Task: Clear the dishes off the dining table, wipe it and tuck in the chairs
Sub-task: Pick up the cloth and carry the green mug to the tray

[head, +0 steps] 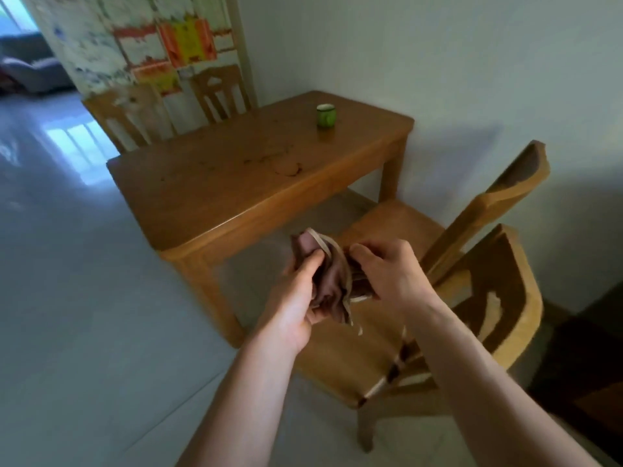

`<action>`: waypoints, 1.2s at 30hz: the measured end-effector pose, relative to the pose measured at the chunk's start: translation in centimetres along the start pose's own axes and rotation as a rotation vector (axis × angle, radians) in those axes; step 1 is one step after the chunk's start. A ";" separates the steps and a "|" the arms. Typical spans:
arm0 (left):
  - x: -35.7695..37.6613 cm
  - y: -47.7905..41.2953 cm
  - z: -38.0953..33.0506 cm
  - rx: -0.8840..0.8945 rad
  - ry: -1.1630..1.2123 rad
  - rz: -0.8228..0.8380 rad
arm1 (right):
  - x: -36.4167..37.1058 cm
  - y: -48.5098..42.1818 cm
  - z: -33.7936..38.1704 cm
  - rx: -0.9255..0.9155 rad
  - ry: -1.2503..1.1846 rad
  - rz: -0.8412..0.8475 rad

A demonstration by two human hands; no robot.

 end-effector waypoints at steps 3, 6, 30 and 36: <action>-6.3 0.5 -1.9 0.015 0.028 -0.069 | 6.0 0.2 1.1 0.011 -0.027 0.068; -11.3 0.2 -3.4 0.023 0.073 -0.124 | 10.6 -0.5 1.9 0.023 -0.029 0.129; -22.8 -22.3 -19.5 -0.074 0.103 -0.223 | 26.8 -27.0 10.0 0.132 -0.012 0.288; -23.4 -29.2 -23.0 -0.123 0.070 -0.152 | 28.4 -33.7 10.8 0.171 -0.062 0.188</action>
Point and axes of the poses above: each hand's wrist, its own y-axis away from the middle knuckle, its own x-axis out of the palm, z = x × y, the point moved 8 cm from there along -y, towards the middle knuckle, and after that the axes turned 4 degrees about z, right-handed, at the moved point
